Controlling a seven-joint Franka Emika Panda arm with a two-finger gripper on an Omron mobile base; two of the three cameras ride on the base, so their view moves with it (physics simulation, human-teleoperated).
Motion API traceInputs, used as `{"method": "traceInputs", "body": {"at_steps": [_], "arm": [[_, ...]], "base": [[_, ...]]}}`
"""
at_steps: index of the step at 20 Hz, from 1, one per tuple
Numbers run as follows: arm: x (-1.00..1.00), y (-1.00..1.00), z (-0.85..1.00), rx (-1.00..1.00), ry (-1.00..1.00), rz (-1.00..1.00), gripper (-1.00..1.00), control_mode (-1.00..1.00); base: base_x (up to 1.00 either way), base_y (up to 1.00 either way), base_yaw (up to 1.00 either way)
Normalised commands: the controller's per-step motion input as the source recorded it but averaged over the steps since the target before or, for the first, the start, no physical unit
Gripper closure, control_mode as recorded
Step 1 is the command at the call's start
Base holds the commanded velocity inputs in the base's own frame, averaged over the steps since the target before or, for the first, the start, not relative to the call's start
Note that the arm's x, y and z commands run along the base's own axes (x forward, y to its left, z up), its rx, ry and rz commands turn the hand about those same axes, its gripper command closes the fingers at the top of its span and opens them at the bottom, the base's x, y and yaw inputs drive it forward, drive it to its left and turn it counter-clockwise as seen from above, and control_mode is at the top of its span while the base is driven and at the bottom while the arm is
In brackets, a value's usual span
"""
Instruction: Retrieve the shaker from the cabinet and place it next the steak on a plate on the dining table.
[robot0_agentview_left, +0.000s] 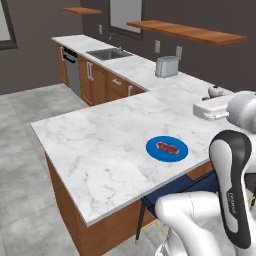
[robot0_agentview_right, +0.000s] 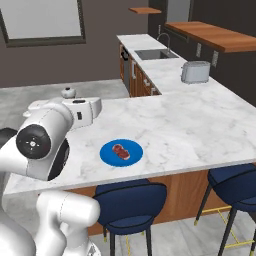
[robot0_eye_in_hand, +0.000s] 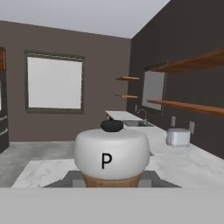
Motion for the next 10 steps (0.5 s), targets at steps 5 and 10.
{"method": "traceInputs", "body": {"at_steps": [5, 10], "arm": [[0.16, 0.0, -0.08, 0.0, 0.01, 0.27, 1.0, -1.0], [0.0, 0.01, -0.2, 0.0, 0.0, 0.23, 1.0, -1.0]], "base": [[0.0, 0.0, 0.0], [0.0, 0.0, 0.0]]}}
